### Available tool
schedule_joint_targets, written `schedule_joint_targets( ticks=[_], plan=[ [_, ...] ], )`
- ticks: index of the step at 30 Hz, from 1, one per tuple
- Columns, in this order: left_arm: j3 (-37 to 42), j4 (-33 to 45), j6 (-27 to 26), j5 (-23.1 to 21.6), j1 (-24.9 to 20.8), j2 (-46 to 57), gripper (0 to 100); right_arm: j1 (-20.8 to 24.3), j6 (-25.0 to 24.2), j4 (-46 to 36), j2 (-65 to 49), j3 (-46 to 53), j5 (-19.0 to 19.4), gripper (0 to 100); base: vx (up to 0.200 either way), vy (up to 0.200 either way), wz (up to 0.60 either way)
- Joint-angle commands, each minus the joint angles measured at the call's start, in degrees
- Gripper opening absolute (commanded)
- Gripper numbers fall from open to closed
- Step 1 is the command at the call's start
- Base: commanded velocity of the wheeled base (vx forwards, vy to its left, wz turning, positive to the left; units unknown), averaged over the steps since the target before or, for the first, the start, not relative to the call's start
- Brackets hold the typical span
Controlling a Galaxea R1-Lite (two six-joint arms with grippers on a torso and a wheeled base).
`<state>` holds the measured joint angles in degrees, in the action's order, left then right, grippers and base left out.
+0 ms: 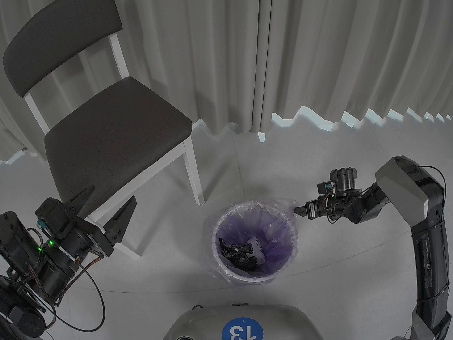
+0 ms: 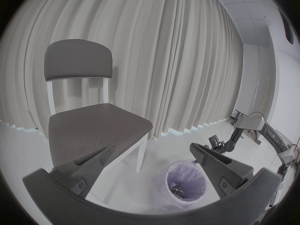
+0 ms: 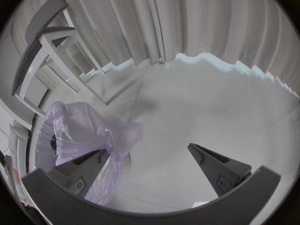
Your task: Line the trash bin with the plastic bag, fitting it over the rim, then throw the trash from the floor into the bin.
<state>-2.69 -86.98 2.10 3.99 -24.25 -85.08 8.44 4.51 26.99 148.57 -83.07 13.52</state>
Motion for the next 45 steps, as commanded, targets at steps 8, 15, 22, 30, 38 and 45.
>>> schedule_joint_targets(
  ticks=[8,15,22,30,38,45],
  plan=[
    [0.15,-0.03,0.01,0.06,0.08,0.18,100,0.79,0.85,-11.61,7.53,-12.73,-0.07,100,0.0,0.0,0.0],
    [0.15,-0.03,0.01,0.06,0.08,0.18,100,0.79,1.11,-12.14,9.2,-13.44,-0.07,100,0.0,0.0,0.0],
    [0.15,-0.03,0.01,0.06,0.08,0.26,100,0.44,1.82,-12.4,8.58,-12.73,-0.07,100,0.0,0.0,0.0],
    [0.32,0.06,0.01,-0.03,0.08,0.97,100,-3.78,4.45,-11.7,4.1,-7.64,0.1,100,0.0,0.0,0.0],
    [0.06,-0.03,0.01,-0.47,-0.01,0.53,100,-8.52,4.54,-10.64,-0.47,-2.19,5.82,100,0.0,0.0,0.0],
    [0.23,-0.03,0.1,-0.47,-0.01,0.97,100,-11.78,2.43,-3.7,-2.49,4.23,7.57,100,0.0,0.0,0.0]
  ],
)
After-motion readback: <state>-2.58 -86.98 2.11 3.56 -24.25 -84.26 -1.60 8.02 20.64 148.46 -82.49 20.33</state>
